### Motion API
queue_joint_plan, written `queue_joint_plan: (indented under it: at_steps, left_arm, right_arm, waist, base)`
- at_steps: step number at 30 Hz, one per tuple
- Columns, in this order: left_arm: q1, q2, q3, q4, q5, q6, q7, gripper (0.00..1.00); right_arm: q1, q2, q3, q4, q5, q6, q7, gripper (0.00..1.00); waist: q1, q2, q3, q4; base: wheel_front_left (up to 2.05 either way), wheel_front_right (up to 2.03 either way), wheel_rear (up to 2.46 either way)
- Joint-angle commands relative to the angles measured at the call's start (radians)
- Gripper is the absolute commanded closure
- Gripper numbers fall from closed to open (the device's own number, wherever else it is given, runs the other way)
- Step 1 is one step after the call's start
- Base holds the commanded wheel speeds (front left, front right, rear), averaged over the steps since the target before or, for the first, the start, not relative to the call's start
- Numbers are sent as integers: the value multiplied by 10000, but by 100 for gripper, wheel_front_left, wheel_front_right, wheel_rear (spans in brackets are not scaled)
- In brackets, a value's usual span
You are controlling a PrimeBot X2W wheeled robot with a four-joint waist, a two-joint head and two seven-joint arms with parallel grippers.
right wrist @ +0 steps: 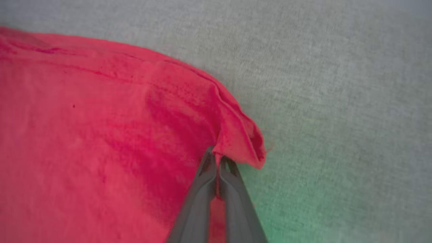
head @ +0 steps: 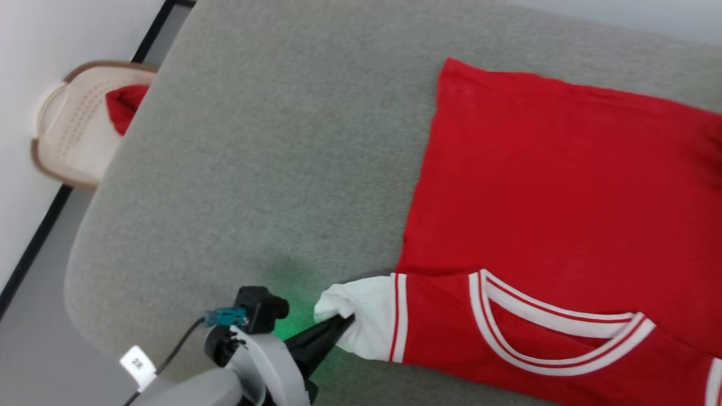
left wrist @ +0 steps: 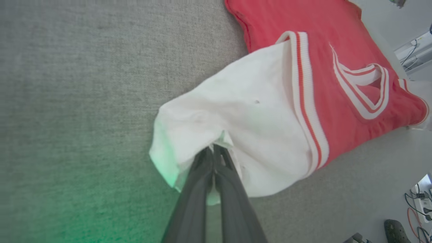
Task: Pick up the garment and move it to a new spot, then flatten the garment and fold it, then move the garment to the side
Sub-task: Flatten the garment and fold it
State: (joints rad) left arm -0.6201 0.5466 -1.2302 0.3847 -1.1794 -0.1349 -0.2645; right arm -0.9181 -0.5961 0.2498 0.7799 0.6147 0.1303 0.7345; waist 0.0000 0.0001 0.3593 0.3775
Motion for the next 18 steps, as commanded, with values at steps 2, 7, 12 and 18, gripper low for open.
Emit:
queue_joint_plan:
  at_steps: [2, 7, 12, 18]
  left_arm:
    - [242, 278, 208, 86, 9, 90, 22, 100]
    - [554, 648, 452, 46, 62, 76, 20, 100]
    - [864, 940, 635, 20, 9, 70, 18, 100]
    - [1195, 1195, 717, -1, -31, 68, 17, 100]
  right_arm:
    - [652, -158, 401, -580, 546, 5, 107, 100]
    - [1746, -497, 896, -1849, 1392, 5, 83, 100]
    - [3218, -870, 1117, -3093, 2115, 5, -94, 100]
    - [5056, -1097, 860, -4166, 2649, 5, -396, 100]
  waist:
    - [0, -1, -586, -709]
    - [0, -1, -998, -1267]
    - [0, -1, -1327, -1772]
    - [0, -1, -1632, -2260]
  base:
    - [0, 0, 0]
    - [0, 0, 0]
    - [0, 0, 0]
    - [0, 0, 0]
